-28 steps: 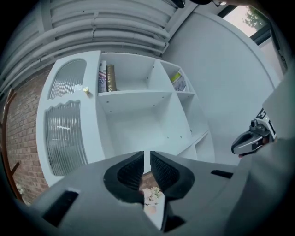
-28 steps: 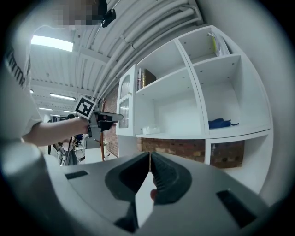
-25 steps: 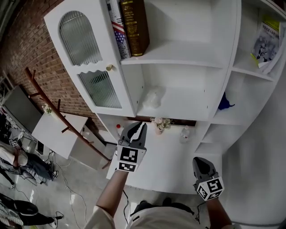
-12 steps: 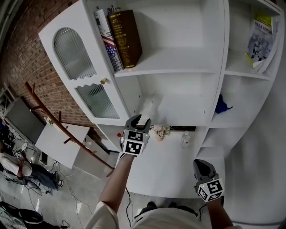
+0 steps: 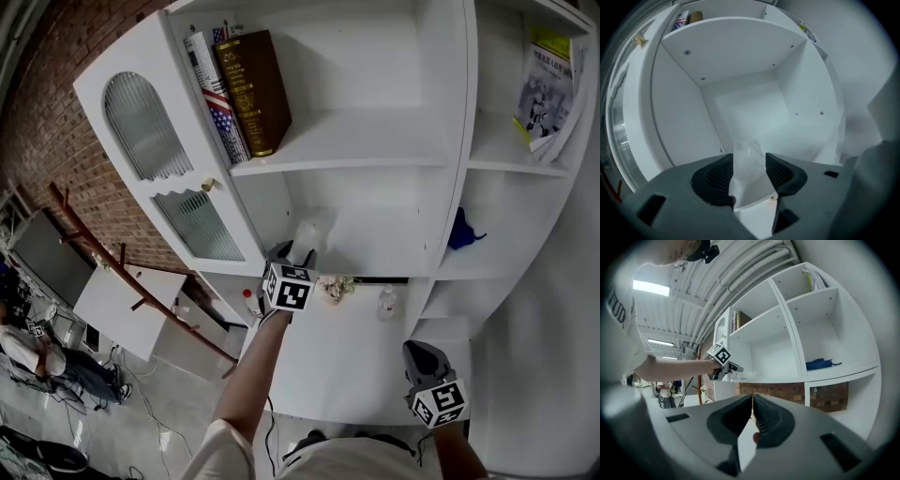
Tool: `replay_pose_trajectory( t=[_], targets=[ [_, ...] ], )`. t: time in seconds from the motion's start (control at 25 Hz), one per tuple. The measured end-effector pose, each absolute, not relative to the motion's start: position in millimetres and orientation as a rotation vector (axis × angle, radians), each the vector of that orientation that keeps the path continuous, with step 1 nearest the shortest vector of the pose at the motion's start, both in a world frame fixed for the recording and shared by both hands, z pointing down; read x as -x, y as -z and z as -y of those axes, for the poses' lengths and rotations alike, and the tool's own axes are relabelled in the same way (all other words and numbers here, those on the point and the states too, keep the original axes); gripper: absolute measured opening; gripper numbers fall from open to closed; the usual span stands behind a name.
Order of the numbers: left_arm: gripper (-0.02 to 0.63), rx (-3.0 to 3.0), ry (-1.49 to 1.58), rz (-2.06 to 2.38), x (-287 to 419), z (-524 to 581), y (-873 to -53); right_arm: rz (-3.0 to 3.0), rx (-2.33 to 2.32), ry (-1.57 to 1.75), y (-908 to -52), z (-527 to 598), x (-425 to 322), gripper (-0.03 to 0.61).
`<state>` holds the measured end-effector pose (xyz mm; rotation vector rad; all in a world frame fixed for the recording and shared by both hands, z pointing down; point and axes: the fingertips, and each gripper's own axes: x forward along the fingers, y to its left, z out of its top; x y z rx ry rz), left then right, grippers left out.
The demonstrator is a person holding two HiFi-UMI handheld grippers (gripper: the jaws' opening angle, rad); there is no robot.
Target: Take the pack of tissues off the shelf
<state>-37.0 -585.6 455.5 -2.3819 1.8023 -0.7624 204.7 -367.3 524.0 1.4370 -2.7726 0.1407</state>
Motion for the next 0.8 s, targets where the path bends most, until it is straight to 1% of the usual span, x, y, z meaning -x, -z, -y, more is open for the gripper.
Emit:
replay_pose_trajectory(
  t=[0.12,0.16,0.4,0.44,0.48,0.64,0.8],
  targets=[
    [0.208,2.375,0.818,-1.814,38.6,596.0,-459.9,2.777,-1.426,-0.147,-525.8,372.2,-205.8,0.029],
    [0.219,2.379,0.835,-1.818,38.9,599.1,-461.7,2.779,-1.420,-0.148,-525.8,373.6,-205.7,0.029],
    [0.218,2.456,0.973,-1.823,37.8,610.5,-477.3,2.793,-1.393,-0.143,-525.2,380.9,-203.6,0.029],
    [0.207,2.456,0.998,-1.818,37.7,611.3,-480.4,2.795,-1.392,-0.143,-524.9,381.8,-203.6,0.029],
    [0.172,2.451,1.024,-1.810,38.0,611.9,-483.8,2.797,-1.392,-0.143,-524.4,382.5,-203.7,0.029],
    [0.071,2.413,1.061,-1.795,39.5,610.2,-489.6,2.798,-1.389,-0.143,-524.9,384.1,-204.5,0.029],
    [0.039,2.404,0.996,-1.783,38.2,604.5,-482.1,2.801,-1.377,-0.141,-526.3,384.7,-202.3,0.029]
  ],
)
